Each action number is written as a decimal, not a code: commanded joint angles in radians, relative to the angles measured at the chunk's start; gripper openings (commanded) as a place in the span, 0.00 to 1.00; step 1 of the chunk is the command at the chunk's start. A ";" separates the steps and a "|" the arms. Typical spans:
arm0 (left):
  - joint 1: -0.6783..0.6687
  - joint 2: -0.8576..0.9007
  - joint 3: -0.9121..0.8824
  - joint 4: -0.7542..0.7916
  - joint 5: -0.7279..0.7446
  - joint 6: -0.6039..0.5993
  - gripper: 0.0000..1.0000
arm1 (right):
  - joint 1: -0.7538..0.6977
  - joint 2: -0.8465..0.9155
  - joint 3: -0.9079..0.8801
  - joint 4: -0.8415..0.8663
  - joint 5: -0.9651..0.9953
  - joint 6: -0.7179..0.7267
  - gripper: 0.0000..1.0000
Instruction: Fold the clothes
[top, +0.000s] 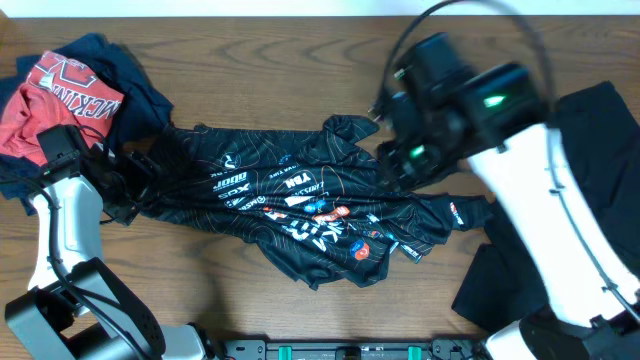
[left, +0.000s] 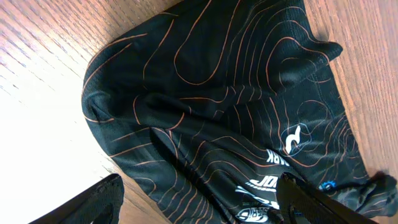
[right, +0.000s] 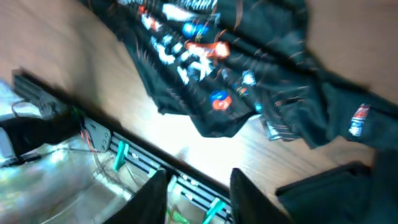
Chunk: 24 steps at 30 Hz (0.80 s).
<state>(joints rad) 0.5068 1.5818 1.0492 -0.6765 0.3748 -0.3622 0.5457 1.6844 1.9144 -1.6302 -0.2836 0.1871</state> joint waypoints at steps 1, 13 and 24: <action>-0.002 -0.009 0.004 -0.003 -0.003 0.010 0.80 | 0.062 0.000 -0.138 0.052 -0.005 0.065 0.24; -0.002 -0.009 0.004 -0.003 -0.002 0.009 0.81 | 0.239 0.000 -0.612 0.362 -0.095 0.065 0.71; -0.002 -0.009 0.004 -0.005 -0.002 0.009 0.81 | 0.364 0.059 -0.695 0.502 -0.087 0.127 0.81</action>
<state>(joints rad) 0.5068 1.5818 1.0492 -0.6773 0.3744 -0.3626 0.9043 1.7084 1.2461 -1.1530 -0.3634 0.2611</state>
